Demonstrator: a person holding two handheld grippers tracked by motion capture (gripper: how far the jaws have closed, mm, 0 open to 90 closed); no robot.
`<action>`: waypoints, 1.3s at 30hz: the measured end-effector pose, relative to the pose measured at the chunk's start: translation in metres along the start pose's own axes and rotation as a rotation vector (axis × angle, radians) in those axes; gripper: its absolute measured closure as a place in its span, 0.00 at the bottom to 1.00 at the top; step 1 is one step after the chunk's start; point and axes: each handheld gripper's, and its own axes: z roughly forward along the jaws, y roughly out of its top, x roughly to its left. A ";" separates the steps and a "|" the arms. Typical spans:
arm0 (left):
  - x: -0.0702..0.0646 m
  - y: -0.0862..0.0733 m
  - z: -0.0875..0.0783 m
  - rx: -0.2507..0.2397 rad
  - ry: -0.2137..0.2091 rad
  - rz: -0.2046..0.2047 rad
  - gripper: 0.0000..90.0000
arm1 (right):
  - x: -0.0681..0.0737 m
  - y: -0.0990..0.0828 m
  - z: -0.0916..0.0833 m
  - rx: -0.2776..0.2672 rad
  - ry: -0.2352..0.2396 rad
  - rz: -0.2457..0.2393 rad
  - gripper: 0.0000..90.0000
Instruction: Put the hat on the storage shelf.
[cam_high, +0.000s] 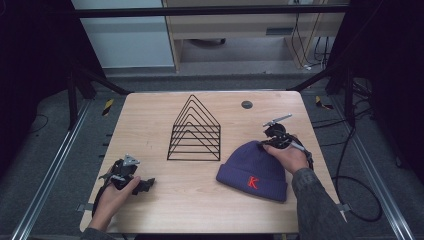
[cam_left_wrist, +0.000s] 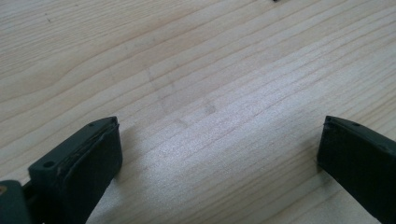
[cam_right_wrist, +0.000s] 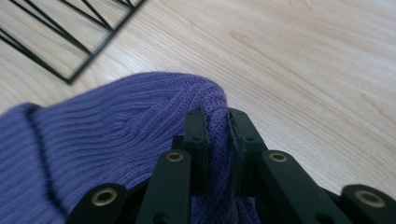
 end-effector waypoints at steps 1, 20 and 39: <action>0.000 0.000 0.000 0.002 -0.002 0.001 0.00 | 0.002 0.000 -0.004 -0.009 0.004 -0.009 0.88; -0.005 0.008 -0.023 -0.132 -0.010 0.000 0.05 | 0.049 -0.003 -0.115 -0.278 0.079 -0.155 0.89; 0.000 0.111 -0.108 -0.332 -0.065 0.082 0.06 | 0.056 0.063 -0.173 -0.373 0.015 -0.185 0.89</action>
